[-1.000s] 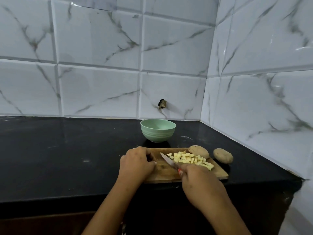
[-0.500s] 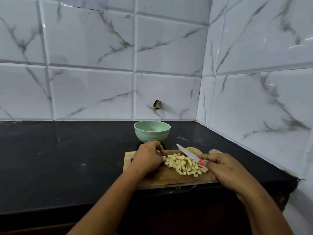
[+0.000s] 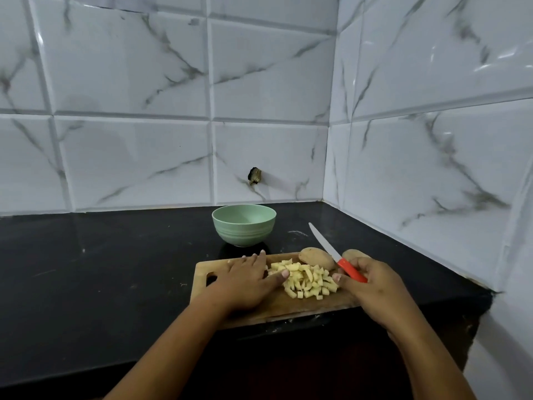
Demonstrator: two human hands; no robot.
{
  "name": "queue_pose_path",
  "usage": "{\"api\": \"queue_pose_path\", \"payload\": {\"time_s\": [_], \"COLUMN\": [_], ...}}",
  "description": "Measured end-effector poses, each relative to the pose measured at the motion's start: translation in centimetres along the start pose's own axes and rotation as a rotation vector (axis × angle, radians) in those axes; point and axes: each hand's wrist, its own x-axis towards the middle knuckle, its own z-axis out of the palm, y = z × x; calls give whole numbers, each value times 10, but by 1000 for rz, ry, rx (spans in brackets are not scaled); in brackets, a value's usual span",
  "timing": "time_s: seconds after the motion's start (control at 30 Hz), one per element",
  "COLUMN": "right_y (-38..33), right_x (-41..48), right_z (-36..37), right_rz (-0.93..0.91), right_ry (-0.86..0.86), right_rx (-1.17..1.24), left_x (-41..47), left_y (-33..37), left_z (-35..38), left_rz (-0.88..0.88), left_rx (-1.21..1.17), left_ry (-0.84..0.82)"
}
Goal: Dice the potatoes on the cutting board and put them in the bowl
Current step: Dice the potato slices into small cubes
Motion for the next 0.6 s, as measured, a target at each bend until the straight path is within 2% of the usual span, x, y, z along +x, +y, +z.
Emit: {"api": "queue_pose_path", "payload": {"time_s": [0.17, 0.33, 0.5, 0.6], "right_y": [4, 6, 14, 16], "right_x": [4, 12, 13, 15], "right_z": [7, 10, 5, 3], "right_rz": [-35, -61, -84, -99], "right_ry": [143, 237, 93, 31], "right_rx": [51, 42, -53, -121], "left_x": [10, 24, 34, 29], "left_y": [25, 42, 50, 61], "left_z": [4, 19, 28, 30], "left_rz": [44, 30, -35, -95], "left_rx": [-105, -203, -225, -146], "left_ry": [-3, 124, 175, 193]}}
